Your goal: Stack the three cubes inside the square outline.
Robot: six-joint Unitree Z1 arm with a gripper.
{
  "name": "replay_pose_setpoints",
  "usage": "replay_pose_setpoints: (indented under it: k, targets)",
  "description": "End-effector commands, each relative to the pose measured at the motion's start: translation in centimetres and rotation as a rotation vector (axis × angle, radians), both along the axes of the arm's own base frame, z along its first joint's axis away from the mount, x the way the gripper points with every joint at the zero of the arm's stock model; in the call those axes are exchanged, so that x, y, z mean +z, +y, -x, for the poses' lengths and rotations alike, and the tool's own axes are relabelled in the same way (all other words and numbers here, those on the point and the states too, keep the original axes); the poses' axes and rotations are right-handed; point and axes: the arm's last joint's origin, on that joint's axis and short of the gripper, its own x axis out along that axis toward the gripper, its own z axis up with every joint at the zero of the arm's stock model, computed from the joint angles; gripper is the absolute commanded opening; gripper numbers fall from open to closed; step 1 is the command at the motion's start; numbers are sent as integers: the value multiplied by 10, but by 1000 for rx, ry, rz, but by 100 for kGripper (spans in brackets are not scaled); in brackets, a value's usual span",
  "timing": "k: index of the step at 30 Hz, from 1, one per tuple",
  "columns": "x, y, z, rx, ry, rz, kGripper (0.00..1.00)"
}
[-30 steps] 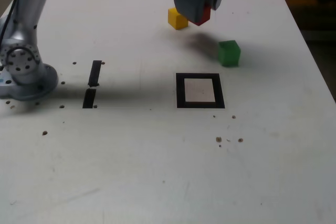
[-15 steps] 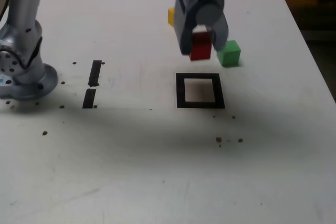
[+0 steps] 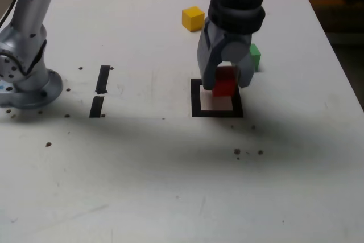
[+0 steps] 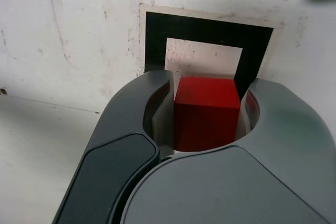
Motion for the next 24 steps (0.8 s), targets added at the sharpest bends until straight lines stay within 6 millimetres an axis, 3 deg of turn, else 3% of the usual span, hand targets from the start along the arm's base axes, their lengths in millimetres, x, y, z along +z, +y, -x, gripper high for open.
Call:
replay_pose_setpoints:
  k: [1,13,16,18,24]
  targets:
    - [-11,-2,2,-2,13,5,19]
    - [-22,-1,4,-6,-4,-13,19]
    - [-21,0,4,-11,-9,-20,26]
    - [-22,0,4,-17,-8,-20,38]
    - [-17,-1,12,-32,-6,10,95]
